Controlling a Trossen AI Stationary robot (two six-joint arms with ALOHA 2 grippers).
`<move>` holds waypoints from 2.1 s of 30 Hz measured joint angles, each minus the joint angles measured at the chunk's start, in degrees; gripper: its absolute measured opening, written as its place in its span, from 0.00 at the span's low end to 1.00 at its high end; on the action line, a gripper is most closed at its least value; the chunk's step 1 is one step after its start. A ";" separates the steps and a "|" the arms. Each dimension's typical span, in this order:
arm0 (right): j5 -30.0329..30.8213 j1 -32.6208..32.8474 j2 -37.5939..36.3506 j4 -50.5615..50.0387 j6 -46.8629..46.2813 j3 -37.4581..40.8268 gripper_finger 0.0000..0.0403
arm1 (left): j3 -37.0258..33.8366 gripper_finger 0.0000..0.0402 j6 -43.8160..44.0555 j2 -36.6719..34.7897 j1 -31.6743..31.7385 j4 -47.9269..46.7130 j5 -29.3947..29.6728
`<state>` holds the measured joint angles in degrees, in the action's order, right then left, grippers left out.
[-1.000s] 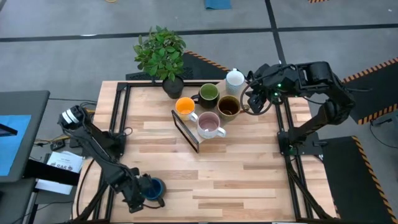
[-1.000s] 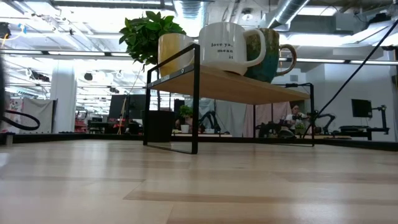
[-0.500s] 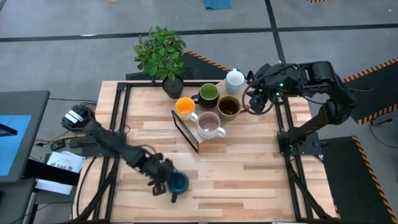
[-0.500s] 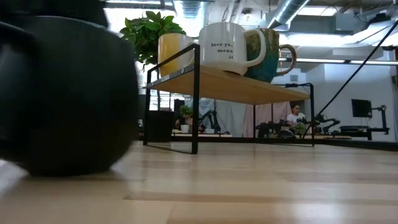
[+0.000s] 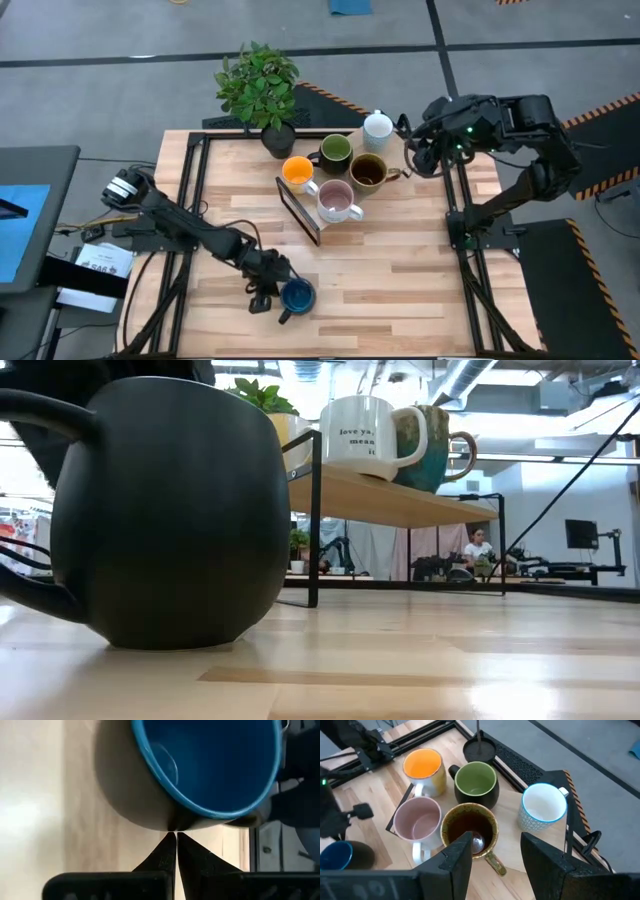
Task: Place coffee mugs
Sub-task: Put the blue mug on the shelf
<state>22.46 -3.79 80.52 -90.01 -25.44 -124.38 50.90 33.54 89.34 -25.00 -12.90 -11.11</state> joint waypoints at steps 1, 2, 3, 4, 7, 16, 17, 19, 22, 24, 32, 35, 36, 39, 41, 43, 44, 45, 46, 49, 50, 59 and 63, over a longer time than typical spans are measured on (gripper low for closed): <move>0.03 -0.15 -0.07 -0.01 0.00 0.00 0.47 | 0.45 0.00 0.10 0.80 -0.19 -0.57 -0.59; 0.04 -0.25 -0.10 -0.03 -0.01 0.00 0.47 | 1.13 0.00 0.13 1.75 -0.46 -1.60 -1.48; 0.04 -0.55 -0.10 -0.01 -0.01 0.00 0.47 | 2.08 0.00 -0.06 2.93 -0.60 -2.01 -2.10; 0.08 -0.65 -0.10 0.01 -0.01 0.00 0.47 | 3.11 0.00 -0.52 4.17 -0.84 -2.07 -1.99; 0.07 -1.23 -0.11 0.00 0.00 -0.02 0.47 | 6.09 0.00 -2.06 7.84 -0.91 -3.51 -1.79; 0.04 -1.25 0.01 0.00 -0.01 -0.01 0.47 | 15.59 0.00 -10.77 16.56 1.78 -3.03 3.47; 0.04 -1.25 0.01 -0.01 0.00 -0.01 0.47 | 16.68 0.00 -12.03 17.54 2.38 -3.00 3.49; 0.04 -1.25 0.01 -0.01 0.06 -0.02 0.47 | 19.22 0.00 -15.04 19.77 3.49 -2.85 3.56; 0.02 -1.25 0.01 0.01 0.31 -0.02 0.47 | 23.14 0.00 -19.66 23.06 5.01 -3.04 3.52; 0.02 -1.25 0.01 -0.01 0.42 0.00 0.47 | 25.69 0.00 -22.15 25.28 5.98 -3.08 3.52; 0.00 -1.25 0.01 -0.01 0.49 -0.02 0.47 | 39.07 0.00 -34.17 35.13 8.93 -2.54 0.76; 0.02 -1.25 0.01 -0.01 0.53 -0.01 0.47 | 45.19 0.00 -37.49 39.10 9.64 -3.18 -1.10; 0.00 -1.25 0.01 0.00 0.60 0.00 0.47 | 46.98 0.00 -38.38 40.28 9.82 -3.33 -1.74; -0.02 -1.25 0.01 -0.01 0.62 0.00 0.47 | 51.10 0.00 -40.53 41.80 10.31 -7.61 -2.19; -0.07 -1.25 0.01 -0.01 0.62 -0.02 0.47 | 53.27 0.00 -42.20 41.89 10.79 -13.14 -1.73; -0.92 -1.25 0.01 0.01 0.62 -0.02 0.47 | 54.79 0.00 -43.73 41.16 11.62 -20.94 -1.73; -1.95 -1.25 0.01 -0.01 0.62 -0.02 0.47 | 55.31 0.00 -44.06 40.70 12.18 -23.92 -2.18; -3.08 -1.25 0.01 0.01 0.64 -0.02 0.47 | 55.63 0.00 -44.32 39.83 12.64 -26.29 -2.13; -4.30 -1.24 0.01 -0.02 0.63 -0.01 0.47 | 55.67 0.00 -44.37 38.69 13.02 -29.10 -2.12; -7.00 -1.14 0.01 -0.03 0.60 0.00 0.47 | 55.82 0.00 -44.20 35.16 13.79 -33.49 -3.08; -7.71 -1.06 0.01 0.00 0.56 -0.01 0.47 | 55.81 0.00 -43.91 33.94 13.75 -34.99 -4.06; -17.23 2.62 -0.58 0.20 -1.52 0.98 0.47 | 55.70 0.00 -42.61 21.81 11.84 -49.38 -6.36; -22.42 7.45 -2.33 0.12 -3.61 7.70 0.47 | 51.25 0.00 -37.96 13.07 11.55 -46.57 0.27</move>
<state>0.04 3.66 78.19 -89.89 -29.05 -116.68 102.14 -4.42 102.41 -13.45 -59.47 -10.85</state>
